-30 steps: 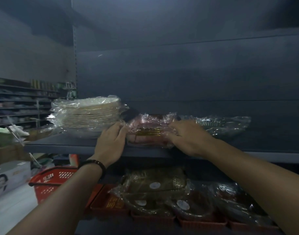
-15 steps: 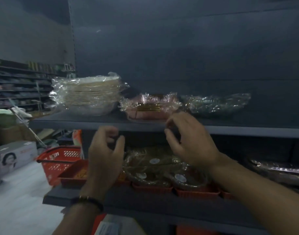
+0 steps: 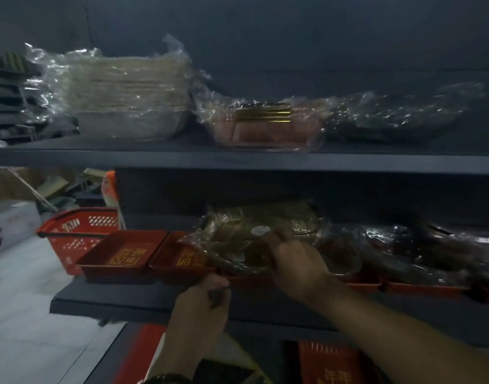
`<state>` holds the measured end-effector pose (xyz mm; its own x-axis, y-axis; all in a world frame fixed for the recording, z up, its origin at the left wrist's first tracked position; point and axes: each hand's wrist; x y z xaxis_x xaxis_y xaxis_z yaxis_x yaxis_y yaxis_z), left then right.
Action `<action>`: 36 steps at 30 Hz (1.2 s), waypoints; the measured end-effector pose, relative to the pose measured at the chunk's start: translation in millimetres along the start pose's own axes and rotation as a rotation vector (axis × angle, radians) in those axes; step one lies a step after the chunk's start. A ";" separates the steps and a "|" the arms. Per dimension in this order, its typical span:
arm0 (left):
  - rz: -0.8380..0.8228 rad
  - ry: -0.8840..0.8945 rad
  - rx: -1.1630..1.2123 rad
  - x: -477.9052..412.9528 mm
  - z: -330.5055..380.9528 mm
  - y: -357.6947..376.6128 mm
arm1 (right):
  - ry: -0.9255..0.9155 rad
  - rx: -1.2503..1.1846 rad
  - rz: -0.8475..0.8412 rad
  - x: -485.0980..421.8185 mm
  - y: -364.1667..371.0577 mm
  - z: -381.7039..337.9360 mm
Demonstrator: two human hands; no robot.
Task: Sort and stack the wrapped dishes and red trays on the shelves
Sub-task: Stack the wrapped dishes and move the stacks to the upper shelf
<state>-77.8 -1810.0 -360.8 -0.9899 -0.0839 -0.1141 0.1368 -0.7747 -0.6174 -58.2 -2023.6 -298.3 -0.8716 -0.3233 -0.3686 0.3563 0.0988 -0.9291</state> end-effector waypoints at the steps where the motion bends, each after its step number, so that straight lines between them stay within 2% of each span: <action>1: 0.012 0.010 0.001 -3.7 -0.4 -0.6 | 0.005 0.033 0.003 -9.1 7.3 -0.8; 4: 0.038 0.020 0.014 -14.5 -4.1 1.5 | 0.007 0.106 0.036 -33.1 18.9 -5.4; 10: 0.018 -0.067 0.190 -31.1 -15.7 3.5 | 0.052 0.165 -0.058 -55.3 26.5 -8.5; 17: 0.042 -0.140 0.338 -37.1 -7.2 1.0 | 0.059 0.072 0.118 -43.0 19.6 7.5; 18: 0.047 -0.156 0.396 -35.6 -4.3 -0.3 | 0.040 0.042 0.174 -35.3 15.4 10.5; 21: 0.040 -0.272 0.778 -26.9 10.1 -10.4 | -0.020 -0.053 0.316 -4.6 2.5 20.4; 23: 0.003 -0.336 0.983 -19.0 21.6 -17.8 | -0.049 -0.078 0.337 23.3 -2.6 27.6; 25: -0.066 -0.364 1.090 -9.5 30.5 -20.3 | -0.079 -0.114 0.287 53.8 -5.3 32.8; 30: -0.226 -0.417 1.145 16.7 41.0 -3.5 | -0.053 -0.247 0.343 116.9 4.5 45.4; 33: -0.308 -0.426 1.114 31.5 44.7 7.3 | 0.034 -0.325 0.331 143.2 6.4 47.7; 36: -0.313 -0.452 1.093 47.1 48.8 19.5 | 0.171 -0.467 0.371 168.6 7.5 42.3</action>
<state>-123.5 -1859.7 -340.2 -0.9279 0.1595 0.3369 0.0027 -0.9009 0.4341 -188.3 -2117.2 -366.1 -0.7735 -0.0370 -0.6328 0.4943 0.5897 -0.6387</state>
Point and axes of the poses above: each hand's wrist, its own x-axis away from the middle knuckle, its own y-axis out of the palm, z = x × y, and after that the axes turned 9 degrees about -y, right-handed
